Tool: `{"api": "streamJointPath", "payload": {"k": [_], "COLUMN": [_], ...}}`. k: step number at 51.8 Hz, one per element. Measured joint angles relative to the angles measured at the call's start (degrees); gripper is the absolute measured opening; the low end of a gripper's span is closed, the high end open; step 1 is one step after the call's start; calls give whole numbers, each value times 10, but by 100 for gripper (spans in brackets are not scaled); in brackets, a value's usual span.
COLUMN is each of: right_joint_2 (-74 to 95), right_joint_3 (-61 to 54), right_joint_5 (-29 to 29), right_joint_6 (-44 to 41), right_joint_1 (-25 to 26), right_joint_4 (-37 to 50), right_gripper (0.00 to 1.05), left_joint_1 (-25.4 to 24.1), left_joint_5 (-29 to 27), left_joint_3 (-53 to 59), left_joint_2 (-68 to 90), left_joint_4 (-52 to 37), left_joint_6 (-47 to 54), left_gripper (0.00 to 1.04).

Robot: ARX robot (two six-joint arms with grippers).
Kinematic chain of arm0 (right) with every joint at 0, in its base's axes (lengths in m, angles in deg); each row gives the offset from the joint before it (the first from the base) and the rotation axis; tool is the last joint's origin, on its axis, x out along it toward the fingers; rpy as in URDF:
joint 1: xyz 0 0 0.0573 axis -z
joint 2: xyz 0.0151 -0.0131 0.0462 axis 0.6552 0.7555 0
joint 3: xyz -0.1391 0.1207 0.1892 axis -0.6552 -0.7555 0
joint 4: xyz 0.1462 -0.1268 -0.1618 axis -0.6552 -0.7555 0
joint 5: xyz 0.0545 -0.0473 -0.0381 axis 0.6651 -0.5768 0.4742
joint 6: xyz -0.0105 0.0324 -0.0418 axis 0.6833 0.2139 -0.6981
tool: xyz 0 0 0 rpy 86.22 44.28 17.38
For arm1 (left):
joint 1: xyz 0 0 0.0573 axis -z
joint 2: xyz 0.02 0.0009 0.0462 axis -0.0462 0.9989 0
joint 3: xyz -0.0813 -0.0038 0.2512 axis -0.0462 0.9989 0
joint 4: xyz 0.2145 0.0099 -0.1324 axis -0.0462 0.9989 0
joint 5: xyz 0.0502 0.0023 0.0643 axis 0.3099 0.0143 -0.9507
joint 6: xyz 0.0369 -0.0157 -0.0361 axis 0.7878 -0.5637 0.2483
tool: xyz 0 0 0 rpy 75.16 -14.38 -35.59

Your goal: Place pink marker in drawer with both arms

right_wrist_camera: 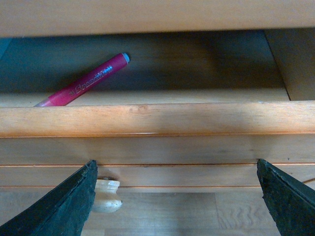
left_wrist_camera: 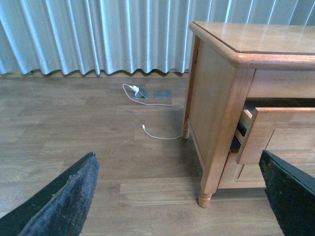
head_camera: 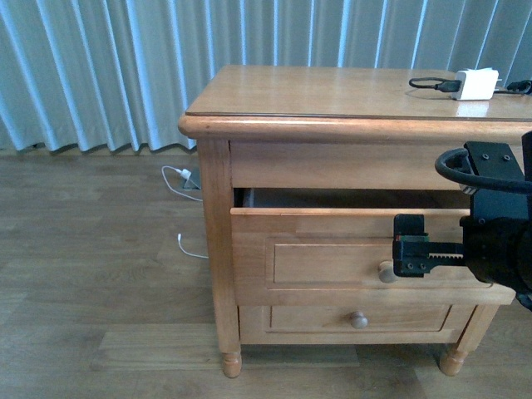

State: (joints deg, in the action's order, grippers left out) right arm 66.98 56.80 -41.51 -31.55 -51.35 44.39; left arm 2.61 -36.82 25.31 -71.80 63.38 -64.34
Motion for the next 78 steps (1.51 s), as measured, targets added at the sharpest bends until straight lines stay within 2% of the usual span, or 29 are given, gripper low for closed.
{"api": "streamJointPath", "payload": {"k": [8,22,48,62,78], "right_joint_2": [42,85,102,84,-30], "right_joint_3": [31,75,78,73,-26], "right_joint_5": [-3,-1,-5,13,31], "right_joint_6": [-1,9,14,0,-10], "right_joint_1": [0,-1,-5,-2,-1], "right_joint_4": [44,70,104,50,-6], "right_gripper": [96,96,96,96,96], "left_joint_1": [0,0,0,0,0], "left_joint_5": [0,0,0,0,0], "left_joint_3": [0,0,0,0,0], "left_joint_2": [0,0,0,0,0], "left_joint_4": [0,0,0,0,0], "left_joint_6": [0,0,0,0,0], "left_gripper": [99,99,99,99,99]}}
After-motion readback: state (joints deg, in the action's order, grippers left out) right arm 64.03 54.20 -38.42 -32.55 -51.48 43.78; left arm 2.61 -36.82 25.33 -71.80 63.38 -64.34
